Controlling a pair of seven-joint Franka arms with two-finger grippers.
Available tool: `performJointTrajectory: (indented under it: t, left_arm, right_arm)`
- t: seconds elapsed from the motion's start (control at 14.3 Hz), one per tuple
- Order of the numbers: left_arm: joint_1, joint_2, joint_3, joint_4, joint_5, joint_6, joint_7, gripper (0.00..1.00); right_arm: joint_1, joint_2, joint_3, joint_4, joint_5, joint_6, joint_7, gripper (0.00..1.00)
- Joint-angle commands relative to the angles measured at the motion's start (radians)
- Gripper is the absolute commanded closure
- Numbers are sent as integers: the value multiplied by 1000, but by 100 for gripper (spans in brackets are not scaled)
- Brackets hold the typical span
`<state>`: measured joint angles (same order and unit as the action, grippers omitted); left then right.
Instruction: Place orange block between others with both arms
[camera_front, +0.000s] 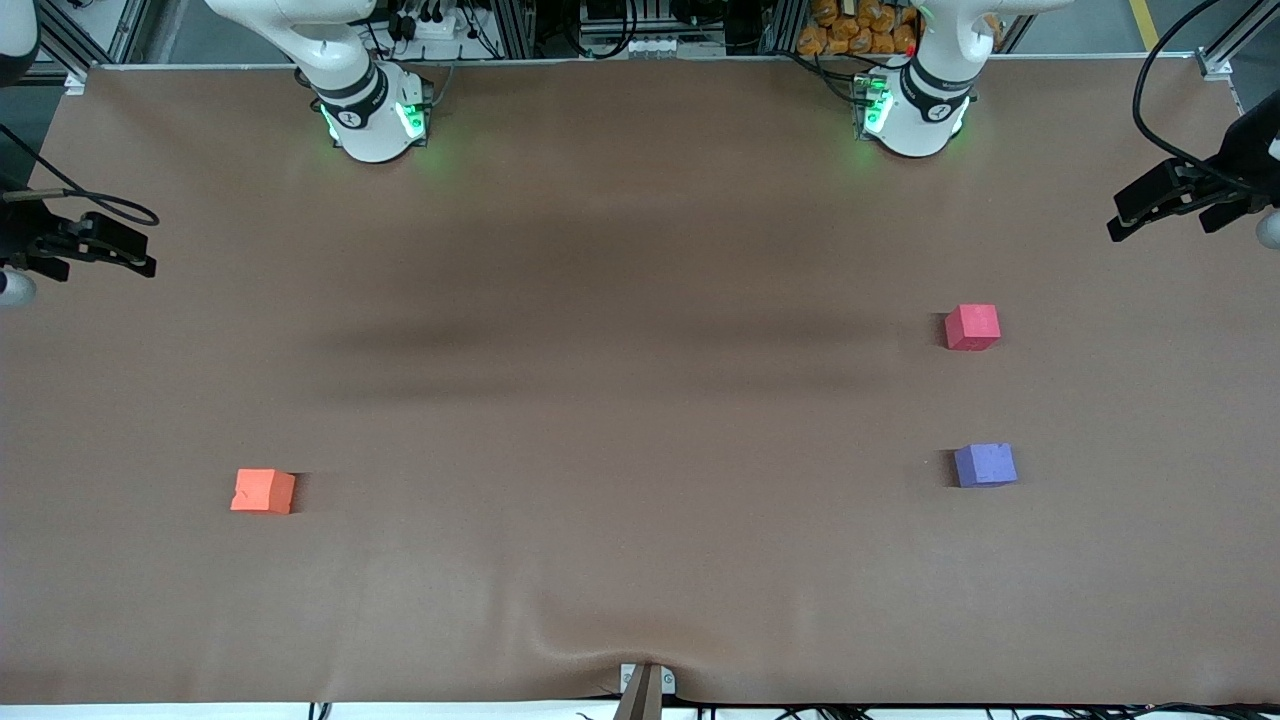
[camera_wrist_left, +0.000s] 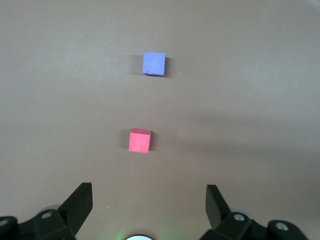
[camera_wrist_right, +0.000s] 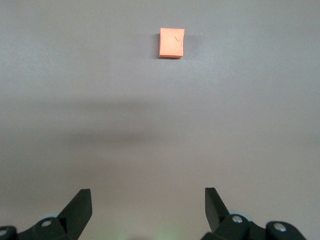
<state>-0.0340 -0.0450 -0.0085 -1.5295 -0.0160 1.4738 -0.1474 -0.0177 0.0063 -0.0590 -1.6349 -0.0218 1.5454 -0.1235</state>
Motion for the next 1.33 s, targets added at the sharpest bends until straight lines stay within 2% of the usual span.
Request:
performJointTrajectory:
  t: [0.0,0.35,0.7,0.98,1.26]
  left_arm:
    - [6,-10,-7,2,18,-3,19,0]
    - [6,-10,-10,-4,18,-6,17,0]
    - [8,-16,-4,0,18,-20,17,0]
    - [9,-22,5,2,18,-30,19,0]
    - [8,-24,5,2,18,-39,19,0]
  right_arm:
    - [4,56,4,-11,-12,47,18,0]
    - [-5,213,5,-11,-7,128,-1,0]
    - [41,409,5,-11,42,338,-21,0]
    - [24,492,4,-8,39,444,-76,0]
    - [-2,587,2,12,28,626,-128,0]
